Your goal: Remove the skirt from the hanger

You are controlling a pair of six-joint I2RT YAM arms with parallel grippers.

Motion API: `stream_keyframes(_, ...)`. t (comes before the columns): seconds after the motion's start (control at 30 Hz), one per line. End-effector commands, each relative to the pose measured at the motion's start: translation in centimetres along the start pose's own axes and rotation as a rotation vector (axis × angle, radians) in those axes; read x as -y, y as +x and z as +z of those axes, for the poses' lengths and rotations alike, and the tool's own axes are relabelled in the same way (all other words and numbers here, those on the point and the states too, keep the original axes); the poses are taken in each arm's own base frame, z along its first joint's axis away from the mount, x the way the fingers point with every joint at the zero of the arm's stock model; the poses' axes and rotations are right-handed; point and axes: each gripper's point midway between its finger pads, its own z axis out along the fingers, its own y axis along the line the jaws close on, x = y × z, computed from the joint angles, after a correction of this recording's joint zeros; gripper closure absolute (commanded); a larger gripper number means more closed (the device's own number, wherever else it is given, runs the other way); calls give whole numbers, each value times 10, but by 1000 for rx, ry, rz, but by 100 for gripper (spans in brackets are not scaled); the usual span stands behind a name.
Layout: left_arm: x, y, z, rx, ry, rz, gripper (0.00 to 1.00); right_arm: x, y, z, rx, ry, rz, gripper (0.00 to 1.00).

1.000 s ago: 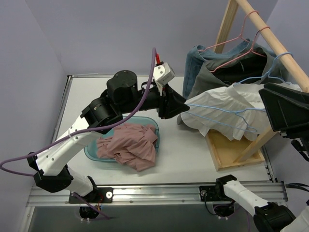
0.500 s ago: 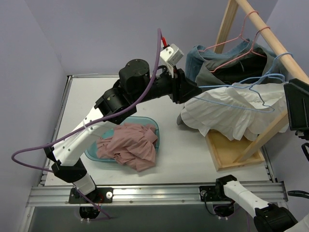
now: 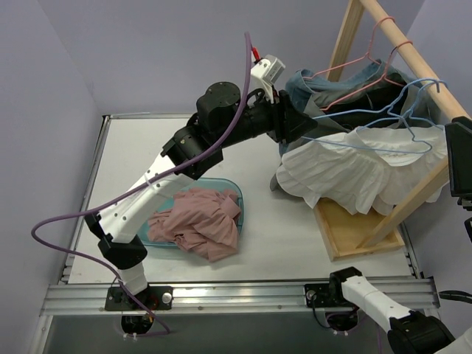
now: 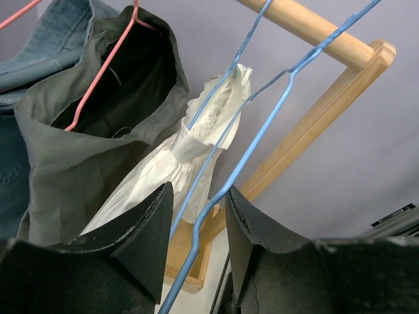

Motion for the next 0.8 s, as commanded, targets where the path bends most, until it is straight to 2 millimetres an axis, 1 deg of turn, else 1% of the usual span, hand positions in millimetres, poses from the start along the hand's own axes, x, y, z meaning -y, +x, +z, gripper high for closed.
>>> stream_keyframes(0.0,28,-41,3,128,84,-23,98,-11,-19,3,71,-42,1,57)
stream_keyframes(0.03,31,-39,6,124,98,-29,98,-11,-19,3,72,-40,1,57)
stream_keyframes(0.07,29,-33,15,113,100,-33,98,-12,-20,3,73,-41,3,57)
stream_keyframes(0.1,37,-39,14,127,118,-31,98,-13,-20,2,72,-46,4,57)
stream_keyframes(0.13,41,-35,18,119,133,-38,98,-12,-20,3,73,-45,1,58)
stream_keyframes(0.17,38,-28,27,104,132,-44,98,-12,-19,3,71,-42,1,59)
stream_keyframes(0.2,45,-33,26,117,146,-41,98,-12,-20,1,72,-40,0,59)
stream_keyframes(0.23,49,-29,29,110,156,-46,98,-12,-20,2,71,-39,-1,59)
stream_keyframes(0.27,47,-20,38,92,157,-52,98,-11,-19,2,69,-37,0,60)
stream_keyframes(0.3,49,-16,41,82,162,-55,98,-11,-20,1,69,-34,-2,60)
stream_keyframes(0.33,56,-19,41,92,176,-53,98,-10,-20,1,69,-32,-2,60)
stream_keyframes(0.37,58,-8,48,72,182,-58,98,-11,-20,0,71,-34,-2,60)
stream_keyframes(0.5,62,13,59,36,192,-68,98,-7,-18,0,55,-14,-11,60)
stream_keyframes(0.67,65,32,68,1,198,-68,98,-4,-15,-3,44,0,-22,60)
stream_keyframes(0.77,61,43,73,-24,185,-69,98,-4,-16,-5,46,0,-28,60)
